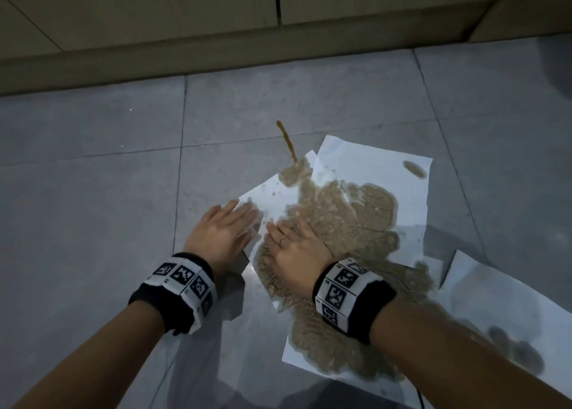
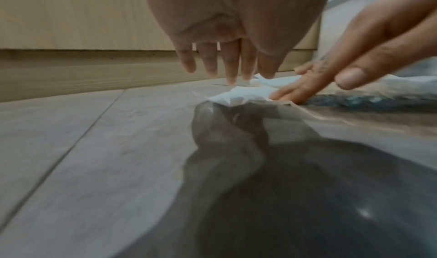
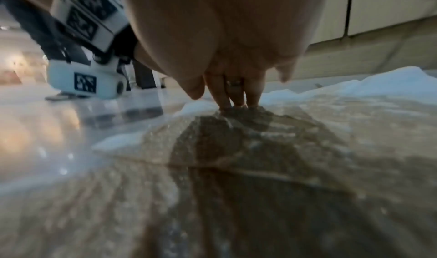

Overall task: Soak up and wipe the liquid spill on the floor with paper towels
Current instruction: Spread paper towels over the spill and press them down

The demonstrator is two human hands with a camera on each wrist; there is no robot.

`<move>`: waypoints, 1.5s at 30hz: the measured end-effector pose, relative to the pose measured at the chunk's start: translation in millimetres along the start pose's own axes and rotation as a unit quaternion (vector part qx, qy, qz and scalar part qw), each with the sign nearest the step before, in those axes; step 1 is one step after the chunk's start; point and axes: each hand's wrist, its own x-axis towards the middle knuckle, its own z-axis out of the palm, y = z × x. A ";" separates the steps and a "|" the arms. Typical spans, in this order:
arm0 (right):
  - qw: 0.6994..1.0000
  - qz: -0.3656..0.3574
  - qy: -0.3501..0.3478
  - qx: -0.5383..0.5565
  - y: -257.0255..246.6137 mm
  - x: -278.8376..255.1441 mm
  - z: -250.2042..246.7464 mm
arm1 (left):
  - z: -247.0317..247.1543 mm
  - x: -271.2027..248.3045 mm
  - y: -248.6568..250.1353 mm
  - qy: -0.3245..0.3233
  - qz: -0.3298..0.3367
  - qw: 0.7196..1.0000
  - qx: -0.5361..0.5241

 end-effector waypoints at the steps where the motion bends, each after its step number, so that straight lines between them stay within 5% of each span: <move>1: 1.000 0.002 -0.003 0.000 0.7 0.9 0.1 | 3.4 -4.1 1.6 -0.029 0.004 1.000 0.002; 5: 0.999 0.016 0.025 0.033 -1.2 4.8 -13.5 | 13.0 -10.2 4.2 -0.153 -0.101 0.979 -0.090; 9: 0.999 -0.007 -0.036 -0.002 -10.9 -0.4 -3.3 | 16.8 -11.4 5.3 -0.130 -0.121 0.979 -0.100; 15: 0.999 -0.039 -0.014 0.028 -20.9 -10.4 4.4 | 11.2 -12.8 8.6 -0.157 -0.174 0.963 -0.134; 17: 0.997 -0.029 -0.030 0.071 -21.4 -12.6 4.8 | 12.4 -11.9 8.9 -0.175 -0.178 0.959 -0.133; 21: 0.992 0.055 0.051 0.102 -0.2 -2.5 -15.2 | 18.9 -13.5 7.8 -0.183 -0.183 0.959 -0.115; 25: 0.992 0.104 -0.050 0.046 25.1 5.0 -20.2 | 26.2 -10.7 5.3 -0.198 -0.185 0.959 -0.086; 30: 0.992 0.101 0.001 0.076 27.4 10.3 -25.4 | 25.5 -9.6 5.6 -0.213 -0.186 0.954 -0.100; 34: 0.991 0.090 -0.059 0.076 33.4 8.0 -17.5 | 24.0 -10.3 6.5 -0.214 -0.186 0.954 -0.100; 38: 0.997 0.045 -0.022 0.059 19.1 -17.6 -18.4 | 25.1 -10.8 7.7 -0.208 -0.189 0.956 -0.087; 42: 0.993 -0.016 -0.113 -0.012 -26.7 -54.4 33.4 | 22.4 -10.1 10.2 -0.217 -0.187 0.956 -0.057; 45: 0.994 -0.009 -0.105 0.014 -28.9 -61.7 50.2 | 16.2 -7.7 17.8 -0.226 -0.202 0.951 -0.059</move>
